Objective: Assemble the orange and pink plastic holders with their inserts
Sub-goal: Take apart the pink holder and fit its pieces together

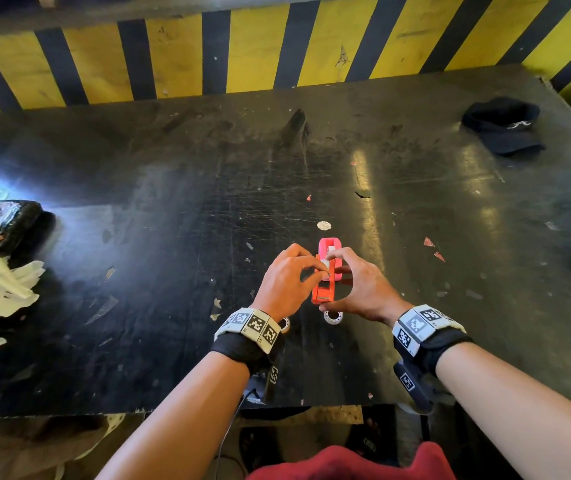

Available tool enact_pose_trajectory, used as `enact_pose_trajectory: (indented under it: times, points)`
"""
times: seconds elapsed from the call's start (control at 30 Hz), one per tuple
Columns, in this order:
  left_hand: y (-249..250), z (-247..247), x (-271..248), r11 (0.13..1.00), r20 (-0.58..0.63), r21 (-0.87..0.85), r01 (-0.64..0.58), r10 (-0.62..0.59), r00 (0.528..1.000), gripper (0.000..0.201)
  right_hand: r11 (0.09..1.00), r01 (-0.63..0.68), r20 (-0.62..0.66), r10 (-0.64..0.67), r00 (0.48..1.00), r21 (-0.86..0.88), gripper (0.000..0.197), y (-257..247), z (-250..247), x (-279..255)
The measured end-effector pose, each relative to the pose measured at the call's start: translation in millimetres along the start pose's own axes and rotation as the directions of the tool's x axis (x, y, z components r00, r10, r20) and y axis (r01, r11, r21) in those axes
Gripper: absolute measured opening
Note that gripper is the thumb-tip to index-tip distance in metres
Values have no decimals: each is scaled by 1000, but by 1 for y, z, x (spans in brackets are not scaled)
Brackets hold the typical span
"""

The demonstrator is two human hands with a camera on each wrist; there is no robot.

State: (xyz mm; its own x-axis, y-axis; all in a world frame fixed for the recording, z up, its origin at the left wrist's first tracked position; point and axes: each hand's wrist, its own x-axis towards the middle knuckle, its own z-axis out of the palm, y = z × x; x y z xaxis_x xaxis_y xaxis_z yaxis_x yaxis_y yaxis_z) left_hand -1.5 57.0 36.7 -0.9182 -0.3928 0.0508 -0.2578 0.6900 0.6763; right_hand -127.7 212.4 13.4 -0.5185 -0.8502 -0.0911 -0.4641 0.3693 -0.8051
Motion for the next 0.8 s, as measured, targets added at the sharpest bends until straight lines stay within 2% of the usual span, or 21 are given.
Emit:
enact_pose_trajectory:
  times: [0.27, 0.53, 0.8]
  points:
    - [-4, -3, -9, 1000, 71, 29, -2, 0, 997, 12, 1000, -23, -13, 23, 1000, 12, 98, 2, -1, 6]
    - [-3, -11, -19, 996, 123, 80, -26, 16, 992, 14, 999, -35, 40, 35, 999, 9, 108, 3, -1, 14]
    - [-8, -11, -21, 991, 153, 126, -36, 16, 988, 19, 999, -29, 85, 32, 996, -45, 104, 3, 0, 18]
